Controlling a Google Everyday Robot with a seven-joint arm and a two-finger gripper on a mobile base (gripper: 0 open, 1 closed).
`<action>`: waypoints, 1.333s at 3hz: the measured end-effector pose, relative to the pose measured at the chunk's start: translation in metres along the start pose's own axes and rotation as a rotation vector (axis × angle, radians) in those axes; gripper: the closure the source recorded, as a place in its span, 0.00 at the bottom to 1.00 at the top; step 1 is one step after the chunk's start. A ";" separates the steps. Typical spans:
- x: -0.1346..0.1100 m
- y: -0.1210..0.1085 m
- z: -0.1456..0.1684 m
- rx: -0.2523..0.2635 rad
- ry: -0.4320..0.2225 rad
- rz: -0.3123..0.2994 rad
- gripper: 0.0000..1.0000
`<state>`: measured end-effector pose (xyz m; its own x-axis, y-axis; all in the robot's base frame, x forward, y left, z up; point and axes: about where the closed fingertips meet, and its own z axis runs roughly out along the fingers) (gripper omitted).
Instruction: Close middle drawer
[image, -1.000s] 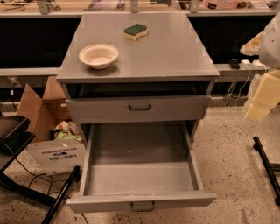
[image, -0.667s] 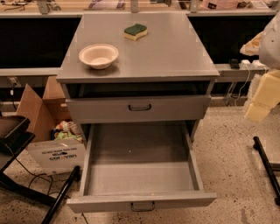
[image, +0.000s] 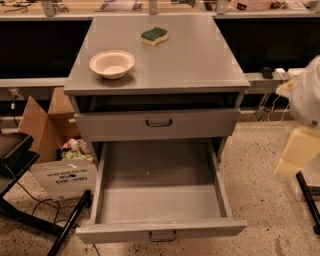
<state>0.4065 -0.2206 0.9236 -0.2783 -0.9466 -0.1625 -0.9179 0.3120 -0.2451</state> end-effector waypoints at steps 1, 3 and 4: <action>0.019 0.026 0.034 0.056 0.029 -0.009 0.00; 0.075 0.080 0.196 0.009 0.092 -0.051 0.00; 0.090 0.094 0.237 -0.014 0.106 -0.030 0.00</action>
Offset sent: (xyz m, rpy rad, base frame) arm -0.0512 -0.0319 -0.2493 -0.1504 0.0147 0.0648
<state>0.3626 -0.2577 0.6593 -0.2777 -0.9592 -0.0533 -0.9302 0.2824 -0.2345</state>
